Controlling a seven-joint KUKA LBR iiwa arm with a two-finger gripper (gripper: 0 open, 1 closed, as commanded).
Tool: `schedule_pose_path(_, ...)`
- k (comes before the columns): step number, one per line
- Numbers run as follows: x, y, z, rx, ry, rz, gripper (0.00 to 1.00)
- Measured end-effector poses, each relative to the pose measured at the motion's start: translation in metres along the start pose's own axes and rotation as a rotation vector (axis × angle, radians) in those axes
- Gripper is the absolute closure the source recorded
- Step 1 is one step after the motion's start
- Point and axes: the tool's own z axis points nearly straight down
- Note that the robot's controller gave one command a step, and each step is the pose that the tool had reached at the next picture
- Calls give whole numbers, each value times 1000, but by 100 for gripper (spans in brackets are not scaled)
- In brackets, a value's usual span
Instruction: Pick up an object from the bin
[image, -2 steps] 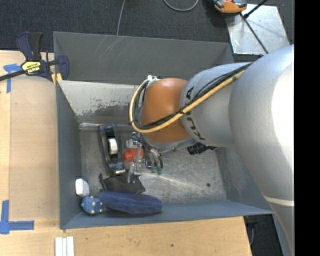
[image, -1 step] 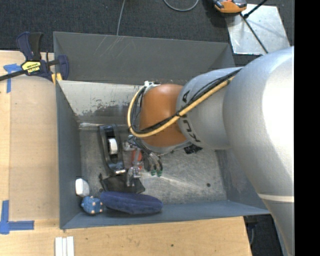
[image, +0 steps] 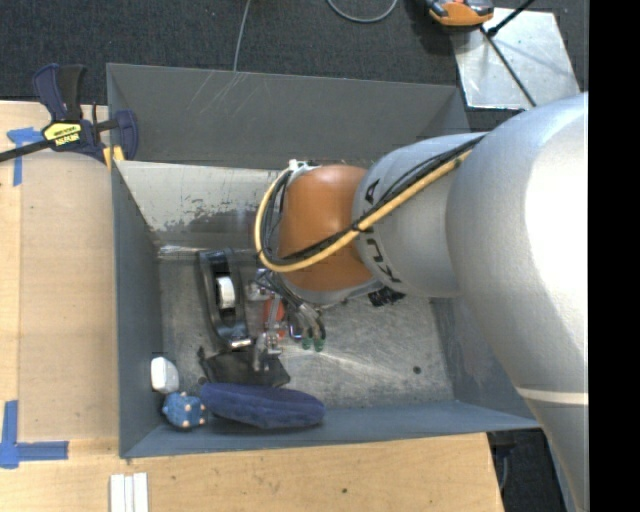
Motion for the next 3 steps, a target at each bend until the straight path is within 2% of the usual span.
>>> schedule_pose_path(1, -4, 0, -3, -3, -14, 2, 100)
schedule_pose_path(2, -5, 0, -10, 2, 1, 2, 100)
schedule_pose_path(3, -6, -1, -42, 2, 2, 3, 100)
